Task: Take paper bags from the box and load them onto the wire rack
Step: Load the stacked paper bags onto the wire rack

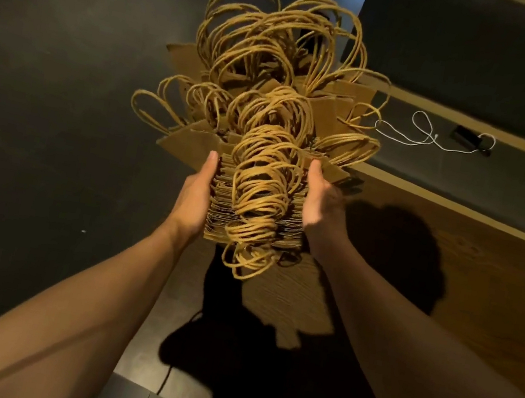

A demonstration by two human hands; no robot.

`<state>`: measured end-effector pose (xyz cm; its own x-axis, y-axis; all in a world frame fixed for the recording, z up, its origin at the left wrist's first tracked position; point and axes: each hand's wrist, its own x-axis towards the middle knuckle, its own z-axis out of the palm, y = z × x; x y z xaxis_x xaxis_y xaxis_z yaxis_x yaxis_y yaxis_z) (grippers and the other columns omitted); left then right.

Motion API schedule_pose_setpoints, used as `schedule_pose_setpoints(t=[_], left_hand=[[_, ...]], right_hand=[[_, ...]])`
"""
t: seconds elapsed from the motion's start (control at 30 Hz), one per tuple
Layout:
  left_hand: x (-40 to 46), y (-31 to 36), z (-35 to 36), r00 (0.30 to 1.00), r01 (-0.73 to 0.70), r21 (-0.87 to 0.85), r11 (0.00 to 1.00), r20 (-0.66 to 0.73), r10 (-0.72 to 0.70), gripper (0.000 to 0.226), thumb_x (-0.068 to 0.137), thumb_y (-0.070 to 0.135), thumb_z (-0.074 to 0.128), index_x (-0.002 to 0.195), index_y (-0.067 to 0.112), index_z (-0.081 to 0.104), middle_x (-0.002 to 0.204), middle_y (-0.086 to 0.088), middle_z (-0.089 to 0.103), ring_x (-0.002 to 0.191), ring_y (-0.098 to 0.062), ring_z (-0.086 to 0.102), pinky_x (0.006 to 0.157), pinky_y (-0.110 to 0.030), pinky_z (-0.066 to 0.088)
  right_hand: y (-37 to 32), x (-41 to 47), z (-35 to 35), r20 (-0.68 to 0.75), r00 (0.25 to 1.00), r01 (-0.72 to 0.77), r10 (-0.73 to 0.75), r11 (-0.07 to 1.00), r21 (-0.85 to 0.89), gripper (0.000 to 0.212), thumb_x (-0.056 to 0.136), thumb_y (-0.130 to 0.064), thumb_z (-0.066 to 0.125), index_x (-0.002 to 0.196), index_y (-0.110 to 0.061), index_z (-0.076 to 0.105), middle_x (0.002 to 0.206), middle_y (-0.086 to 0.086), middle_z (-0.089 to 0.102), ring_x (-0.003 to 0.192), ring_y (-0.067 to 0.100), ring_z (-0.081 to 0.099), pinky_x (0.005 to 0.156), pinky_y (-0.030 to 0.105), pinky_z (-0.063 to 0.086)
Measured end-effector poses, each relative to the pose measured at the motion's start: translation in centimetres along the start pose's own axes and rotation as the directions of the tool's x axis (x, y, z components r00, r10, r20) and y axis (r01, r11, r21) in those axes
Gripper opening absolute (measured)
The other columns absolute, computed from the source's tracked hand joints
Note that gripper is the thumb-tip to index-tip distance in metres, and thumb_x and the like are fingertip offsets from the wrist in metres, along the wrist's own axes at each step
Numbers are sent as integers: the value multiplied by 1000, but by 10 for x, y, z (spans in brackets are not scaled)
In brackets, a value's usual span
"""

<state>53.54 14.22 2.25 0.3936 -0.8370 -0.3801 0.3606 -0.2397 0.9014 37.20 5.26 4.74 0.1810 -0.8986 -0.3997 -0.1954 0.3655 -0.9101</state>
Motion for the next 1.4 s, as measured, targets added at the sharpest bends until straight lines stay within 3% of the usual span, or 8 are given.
schedule_pose_setpoints(t=[0.23, 0.4, 0.57, 0.77, 0.87, 1.13, 1.27, 1.4], left_hand=[[-4, 10, 5, 993, 99, -109, 989, 66, -93, 77, 97, 68, 24, 140, 11, 52, 134, -15, 62, 127, -30, 57, 115, -53, 32], [5, 9, 3, 976, 179, -68, 981, 135, -169, 71, 100, 64, 15, 128, 18, 61, 131, -8, 65, 127, -26, 57, 116, -47, 33], [23, 6, -7, 970, 202, -8, 979, 138, -199, 63, 99, 65, 21, 117, 26, 67, 124, -2, 69, 124, -24, 58, 113, -45, 36], [31, -19, -54, 859, 111, -161, 981, -480, -176, 60, 90, 57, 52, 141, 26, 46, 142, -9, 55, 128, -26, 54, 112, -50, 38], [35, -6, -51, 939, -55, -176, 983, -345, -9, 74, 96, 56, 50, 156, 33, 15, 158, -3, 34, 142, -20, 37, 118, -47, 27], [38, 19, -22, 965, -129, -134, 983, -245, 93, 46, 87, 56, 60, 113, 20, 70, 121, -5, 69, 114, -20, 64, 110, -47, 42], [32, 23, 0, 961, -180, 100, 979, -196, 197, 39, 98, 40, 56, 128, 17, 64, 122, 4, 68, 115, -8, 62, 104, -28, 47], [33, 18, 3, 963, -209, -101, 973, -195, 187, 38, 102, 47, 43, 123, 18, 56, 103, 7, 68, 93, -3, 67, 88, -24, 52]], right_hand=[[3, 13, -10, -162, 982, -44, 100, 948, 316, 78, 95, -54, 45, 156, -25, 7, 160, 4, 24, 144, 27, 26, 117, 46, 21], [14, 28, -6, -55, 992, -91, 116, 937, 337, 78, 59, -71, 62, 123, -28, 57, 120, 0, 65, 111, 24, 61, 103, 52, 42], [-1, 14, 0, -69, 996, -21, 49, 934, 356, 51, 90, -43, 52, 138, -25, 49, 143, 6, 49, 131, 25, 46, 112, 49, 35], [17, 18, -15, -75, 997, 6, 18, 951, 309, 33, 82, -30, 59, 115, -24, 62, 130, 16, 55, 120, 34, 54, 103, 58, 43], [17, 22, -14, -108, 994, 14, 26, 935, 355, 21, 93, -11, 58, 102, -27, 68, 128, 13, 58, 120, 32, 55, 105, 52, 43], [-1, 36, -13, -137, 989, 70, -60, 995, 73, 27, 98, -25, 44, 120, -18, 58, 111, 9, 63, 102, 25, 63, 87, 43, 55], [-16, 28, -23, 16, 994, 112, -112, 992, -49, 32, 97, -12, 42, 117, -26, 62, 121, 9, 63, 106, 22, 61, 94, 40, 52], [-23, 20, -27, 59, 997, 47, -56, 987, 153, 41, 98, -37, 42, 135, -20, 52, 135, 8, 56, 119, 23, 55, 98, 41, 45]])
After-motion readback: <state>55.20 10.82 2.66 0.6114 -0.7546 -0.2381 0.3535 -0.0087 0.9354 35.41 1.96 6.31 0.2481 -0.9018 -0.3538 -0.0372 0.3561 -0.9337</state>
